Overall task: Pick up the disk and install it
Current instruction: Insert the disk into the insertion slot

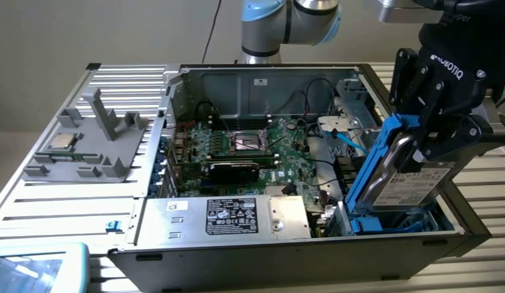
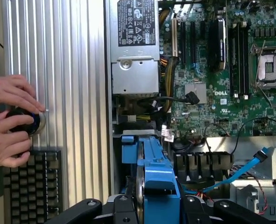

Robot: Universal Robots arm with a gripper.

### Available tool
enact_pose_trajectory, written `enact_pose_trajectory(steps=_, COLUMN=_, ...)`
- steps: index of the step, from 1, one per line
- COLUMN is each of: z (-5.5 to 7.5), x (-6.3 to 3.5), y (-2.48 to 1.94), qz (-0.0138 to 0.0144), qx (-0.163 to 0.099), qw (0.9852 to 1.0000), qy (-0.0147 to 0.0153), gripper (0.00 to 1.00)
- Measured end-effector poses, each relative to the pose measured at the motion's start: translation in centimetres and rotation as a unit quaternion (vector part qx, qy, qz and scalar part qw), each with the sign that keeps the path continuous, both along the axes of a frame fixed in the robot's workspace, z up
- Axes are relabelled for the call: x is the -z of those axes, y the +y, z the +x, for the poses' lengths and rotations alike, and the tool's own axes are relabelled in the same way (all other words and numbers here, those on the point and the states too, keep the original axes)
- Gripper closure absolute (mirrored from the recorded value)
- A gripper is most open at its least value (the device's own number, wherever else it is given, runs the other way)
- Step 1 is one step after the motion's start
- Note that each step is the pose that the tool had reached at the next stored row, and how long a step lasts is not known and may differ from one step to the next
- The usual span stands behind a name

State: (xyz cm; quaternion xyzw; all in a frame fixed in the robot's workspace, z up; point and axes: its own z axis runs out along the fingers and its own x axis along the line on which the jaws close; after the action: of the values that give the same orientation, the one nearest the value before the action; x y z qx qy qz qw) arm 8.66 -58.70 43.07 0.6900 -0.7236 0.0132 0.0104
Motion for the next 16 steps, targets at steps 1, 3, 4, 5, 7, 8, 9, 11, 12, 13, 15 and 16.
enact_pose_trajectory(steps=1, z=0.00, x=0.08, y=0.00, qz=0.0000, qx=0.000, qw=1.0000, qy=0.0001, gripper=0.63)
enact_pose_trajectory(steps=3, z=0.00, x=0.23, y=0.00, qz=0.0000, qx=0.000, qw=1.0000, qy=0.0003, gripper=0.63)
enact_pose_trajectory(steps=4, z=0.00, x=0.30, y=0.00, qz=0.0000, qx=0.000, qw=1.0000, qy=0.0004, gripper=0.63)
enact_pose_trajectory(steps=5, z=0.00, x=0.38, y=0.00, qz=0.0000, qx=0.000, qw=1.0000, qy=0.0005, gripper=0.63)
enact_pose_trajectory(steps=7, z=0.01, x=0.46, y=0.14, qz=0.0000, qx=0.000, qw=1.0000, qy=0.0006, gripper=0.63)
enact_pose_trajectory(steps=8, z=0.01, x=0.50, y=0.26, qz=0.0001, qx=0.000, qw=1.0000, qy=0.0006, gripper=0.63)
enact_pose_trajectory(steps=9, z=0.01, x=0.53, y=0.29, qz=0.0000, qx=0.000, qw=1.0000, qy=0.0007, gripper=0.63)
enact_pose_trajectory(steps=11, z=0.00, x=0.58, y=0.29, qz=0.0000, qx=0.000, qw=1.0000, qy=0.0007, gripper=0.63)
enact_pose_trajectory(steps=12, z=0.00, x=0.62, y=0.29, qz=0.0000, qx=0.000, qw=1.0000, qy=0.0007, gripper=0.63)
enact_pose_trajectory(steps=13, z=0.00, x=0.67, y=0.29, qz=0.0000, qx=0.000, qw=1.0000, qy=0.0007, gripper=0.63)
enact_pose_trajectory(steps=15, z=0.00, x=0.77, y=0.29, qz=0.0000, qx=0.000, qw=1.0000, qy=0.0007, gripper=0.63)
enact_pose_trajectory(steps=16, z=0.00, x=0.83, y=0.29, qz=0.0000, qx=0.000, qw=1.0000, qy=0.0007, gripper=0.63)
